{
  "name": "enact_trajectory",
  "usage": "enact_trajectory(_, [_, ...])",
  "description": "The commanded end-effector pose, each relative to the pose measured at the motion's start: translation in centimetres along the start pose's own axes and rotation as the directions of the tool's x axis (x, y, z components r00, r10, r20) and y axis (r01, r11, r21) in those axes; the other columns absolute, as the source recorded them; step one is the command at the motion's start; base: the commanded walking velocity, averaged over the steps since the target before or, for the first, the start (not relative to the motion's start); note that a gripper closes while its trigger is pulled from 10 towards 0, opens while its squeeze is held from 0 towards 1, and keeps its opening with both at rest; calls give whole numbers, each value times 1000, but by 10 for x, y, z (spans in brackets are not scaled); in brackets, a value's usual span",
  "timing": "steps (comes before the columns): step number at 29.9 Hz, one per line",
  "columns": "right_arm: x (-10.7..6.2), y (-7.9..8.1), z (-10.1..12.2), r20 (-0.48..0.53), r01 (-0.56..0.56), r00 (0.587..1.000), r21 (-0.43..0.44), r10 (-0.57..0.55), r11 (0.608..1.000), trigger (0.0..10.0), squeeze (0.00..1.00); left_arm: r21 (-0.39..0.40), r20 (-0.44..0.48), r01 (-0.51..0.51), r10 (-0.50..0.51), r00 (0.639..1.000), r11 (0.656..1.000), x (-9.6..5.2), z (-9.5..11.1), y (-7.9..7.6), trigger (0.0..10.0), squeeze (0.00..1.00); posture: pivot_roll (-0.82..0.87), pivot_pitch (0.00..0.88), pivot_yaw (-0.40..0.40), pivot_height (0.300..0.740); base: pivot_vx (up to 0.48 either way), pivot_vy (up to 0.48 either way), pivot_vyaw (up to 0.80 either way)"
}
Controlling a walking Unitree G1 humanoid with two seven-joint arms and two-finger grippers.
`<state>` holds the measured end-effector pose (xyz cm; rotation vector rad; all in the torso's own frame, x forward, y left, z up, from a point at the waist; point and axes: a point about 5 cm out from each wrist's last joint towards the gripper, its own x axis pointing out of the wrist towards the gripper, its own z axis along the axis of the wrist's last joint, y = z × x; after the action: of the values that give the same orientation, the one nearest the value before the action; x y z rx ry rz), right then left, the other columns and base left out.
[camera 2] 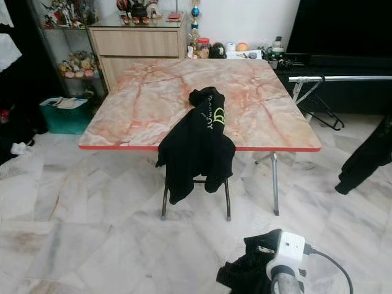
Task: Hang hanger
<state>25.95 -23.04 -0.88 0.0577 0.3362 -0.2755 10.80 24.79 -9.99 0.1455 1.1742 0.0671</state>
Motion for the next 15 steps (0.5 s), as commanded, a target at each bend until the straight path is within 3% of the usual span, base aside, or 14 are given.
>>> enact_trajectory(1, [4, 3, 12, 65, 2, 998, 15, -3, 1000, 10000, 0, -7, 1, -2, 2, 1000, 1000, 0, 0, 3, 10000, 0, 150, 0, -6, 740, 0, 0, 0])
enact_trajectory(3, [4, 3, 13, 70, 3, 998, 15, -4, 1000, 10000, 0, -12, 3, 2, -2, 1000, 1000, 0, 1, 2, 10000, 0, 149, 0, -3, 740, 0, 0, 0])
enact_trajectory(7, [3, 2, 16, 97, 18, 995, 20, -20, 1000, 10000, 0, 5, 8, 2, -2, 1000, 1000, 0, 4, 2, 10000, 0, 153, 0, -7, 740, 326, 0, 0])
enact_trajectory(10, [3, 3, 27, 174, 35, 984, -27, -30, 999, 10000, 0, 9, 12, -1, 1, 1000, 1000, 1, 7, 2, 10000, 0, 156, 0, -8, 740, 377, 0, 0])
enact_trajectory(11, [2, 7, 38, 244, 19, 970, -71, -1, 997, 10000, 0, 8, 11, -2, 2, 1000, 1000, 1, 7, 2, 10000, 0, 155, 0, -8, 740, 379, 0, 0])
enact_trajectory(12, [2, 7, 38, 244, 19, 970, -71, -1, 997, 10000, 0, 8, 11, -2, 2, 1000, 1000, 1, 7, 2, 10000, 0, 155, 0, -8, 740, 379, 0, 0])
enact_trajectory(14, [-1, 21, 70, 404, 4, 914, -119, 45, 993, 10000, 0, 0, -4, -9, 9, 1000, 1000, -1, -4, 3, 10000, 0, 148, 0, -8, 740, 377, 0, 0])
enact_trajectory(15, [-2, 24, 77, 433, 12, 901, -117, 40, 993, 10000, 0, -1, -9, -9, 9, 1000, 1000, -1, -6, 3, 10000, 0, 147, 0, -7, 740, 379, 0, 0])
